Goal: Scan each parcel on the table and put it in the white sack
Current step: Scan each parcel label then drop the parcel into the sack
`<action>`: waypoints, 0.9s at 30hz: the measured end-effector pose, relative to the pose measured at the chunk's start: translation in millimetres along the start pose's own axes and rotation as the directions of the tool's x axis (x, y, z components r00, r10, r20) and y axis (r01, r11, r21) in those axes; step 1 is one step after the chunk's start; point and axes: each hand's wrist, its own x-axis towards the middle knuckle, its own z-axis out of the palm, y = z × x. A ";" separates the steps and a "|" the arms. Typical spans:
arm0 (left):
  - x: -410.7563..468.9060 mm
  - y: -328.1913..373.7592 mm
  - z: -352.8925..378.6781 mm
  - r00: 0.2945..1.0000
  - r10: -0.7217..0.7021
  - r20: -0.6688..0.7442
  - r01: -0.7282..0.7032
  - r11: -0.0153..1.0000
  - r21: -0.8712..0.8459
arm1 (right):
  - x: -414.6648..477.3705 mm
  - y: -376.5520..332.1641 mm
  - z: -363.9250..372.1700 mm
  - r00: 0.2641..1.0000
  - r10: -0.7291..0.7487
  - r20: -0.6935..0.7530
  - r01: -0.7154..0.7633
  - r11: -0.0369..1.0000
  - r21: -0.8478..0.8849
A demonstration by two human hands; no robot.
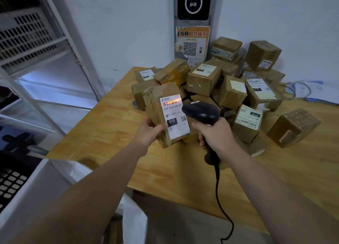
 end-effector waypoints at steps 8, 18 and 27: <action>9.2 -8.6 -1.9 0.999 -0.024 -0.023 0.024 1.000 0.018 | -4.1 -1.3 1.3 1.000 0.004 0.020 -0.004 1.000 -0.018; 12.3 -9.5 3.0 0.999 -0.024 -0.032 0.025 0.999 0.033 | -8.4 -0.1 4.0 0.999 0.030 0.029 -0.032 0.998 0.049; 5.2 -10.5 3.6 0.999 -0.008 -0.050 0.009 1.000 0.022 | -5.2 5.8 5.5 0.998 0.024 0.054 -0.030 0.993 0.115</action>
